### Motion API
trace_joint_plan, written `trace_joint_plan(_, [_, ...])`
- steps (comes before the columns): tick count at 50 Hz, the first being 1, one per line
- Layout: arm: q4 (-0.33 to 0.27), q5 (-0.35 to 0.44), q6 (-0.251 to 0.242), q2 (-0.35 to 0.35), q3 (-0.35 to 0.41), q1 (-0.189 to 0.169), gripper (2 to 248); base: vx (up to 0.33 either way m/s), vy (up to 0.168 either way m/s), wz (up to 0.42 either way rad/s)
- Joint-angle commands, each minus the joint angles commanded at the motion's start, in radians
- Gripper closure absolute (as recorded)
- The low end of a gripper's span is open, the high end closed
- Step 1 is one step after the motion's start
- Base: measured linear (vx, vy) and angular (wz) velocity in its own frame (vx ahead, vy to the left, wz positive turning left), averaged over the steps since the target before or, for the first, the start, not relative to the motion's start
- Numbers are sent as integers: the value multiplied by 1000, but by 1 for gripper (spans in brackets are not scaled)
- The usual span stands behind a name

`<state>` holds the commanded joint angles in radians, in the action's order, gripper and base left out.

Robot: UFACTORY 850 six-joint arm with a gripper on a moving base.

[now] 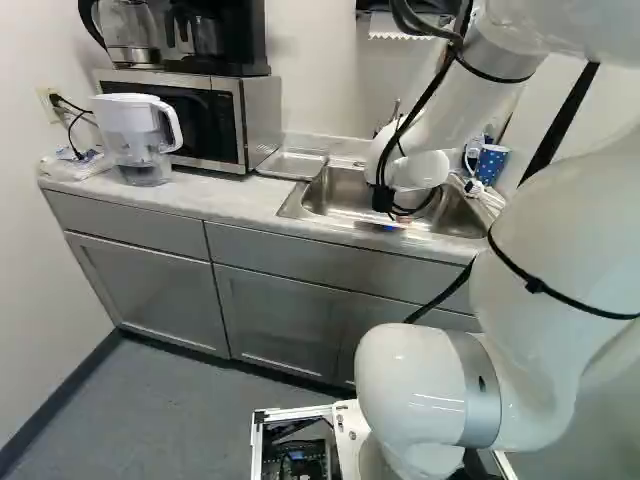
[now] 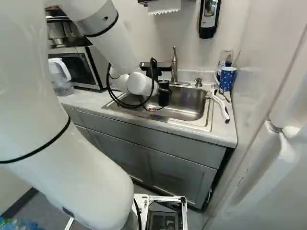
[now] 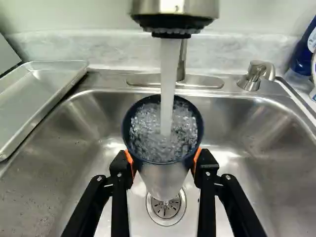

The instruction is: Rinse the cup and place it in the tray

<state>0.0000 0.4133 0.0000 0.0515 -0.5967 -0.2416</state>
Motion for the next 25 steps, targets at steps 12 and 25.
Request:
trace_joint_plan(12, [0, 0, 0, 0, 0, 0, 126, 0, 0, 0])
trace_joint_plan(25, [0, 0, 0, -3, -3, 10, 126, 0, 0, 0])
